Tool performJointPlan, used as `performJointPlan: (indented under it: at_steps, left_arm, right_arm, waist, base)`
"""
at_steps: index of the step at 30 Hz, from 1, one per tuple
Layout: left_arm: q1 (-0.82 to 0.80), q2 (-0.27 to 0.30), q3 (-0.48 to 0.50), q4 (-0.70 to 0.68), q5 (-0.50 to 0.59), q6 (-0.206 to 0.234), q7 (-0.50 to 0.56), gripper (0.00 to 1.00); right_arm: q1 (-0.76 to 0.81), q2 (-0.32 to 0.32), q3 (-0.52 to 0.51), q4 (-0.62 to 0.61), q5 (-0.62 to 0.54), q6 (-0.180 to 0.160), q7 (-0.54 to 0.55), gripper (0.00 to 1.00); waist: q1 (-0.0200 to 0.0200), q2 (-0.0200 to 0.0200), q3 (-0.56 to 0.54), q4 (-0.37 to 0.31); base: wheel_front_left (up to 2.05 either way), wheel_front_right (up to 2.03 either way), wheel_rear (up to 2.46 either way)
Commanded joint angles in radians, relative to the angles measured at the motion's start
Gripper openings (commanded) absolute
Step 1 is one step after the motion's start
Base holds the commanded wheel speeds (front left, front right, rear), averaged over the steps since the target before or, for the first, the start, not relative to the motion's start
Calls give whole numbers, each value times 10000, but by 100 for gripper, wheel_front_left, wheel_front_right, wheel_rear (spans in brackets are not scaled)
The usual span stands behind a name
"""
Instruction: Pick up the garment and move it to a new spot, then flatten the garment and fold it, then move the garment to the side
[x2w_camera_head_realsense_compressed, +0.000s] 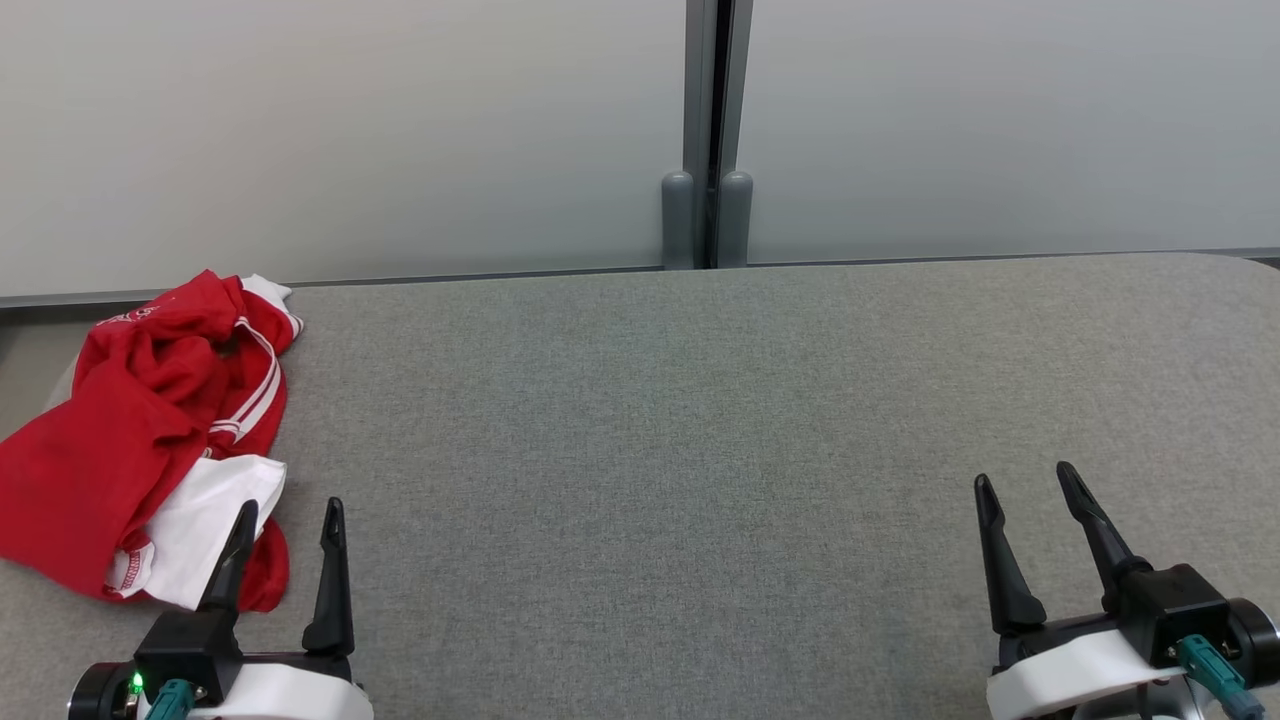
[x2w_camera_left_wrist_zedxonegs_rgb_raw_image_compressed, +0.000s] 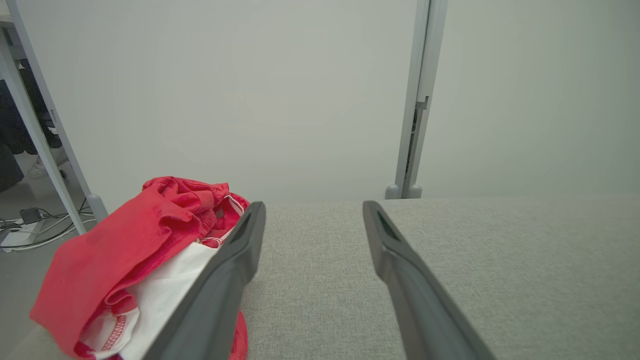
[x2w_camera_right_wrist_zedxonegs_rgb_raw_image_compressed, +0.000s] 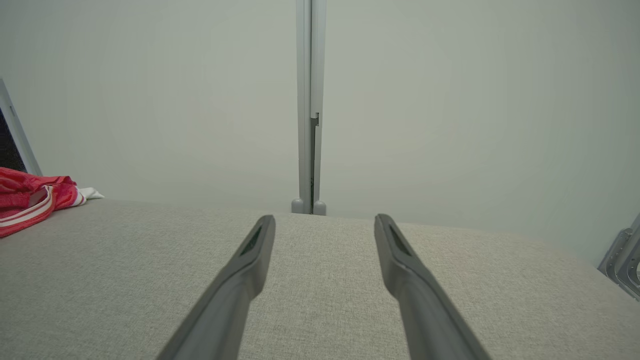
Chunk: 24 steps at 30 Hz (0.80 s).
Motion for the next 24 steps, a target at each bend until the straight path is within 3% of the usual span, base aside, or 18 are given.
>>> performJointPlan:
  at_steps: [1,24]
  left_arm:
    - [84,55,47,10,101,-49,-44,100]
    - [52,53,79,114,40,-151,-36,100]
  right_arm:
    - [74,-87,-9,-6,-52,22,-84,100]
    - [129,-82,-61,-97,68,20,-83,100]
  waist:
    - [0,0,0,-5]
    - [0,0,27,255]
  base:
    - [0,0,0]
    - [0,0,0]
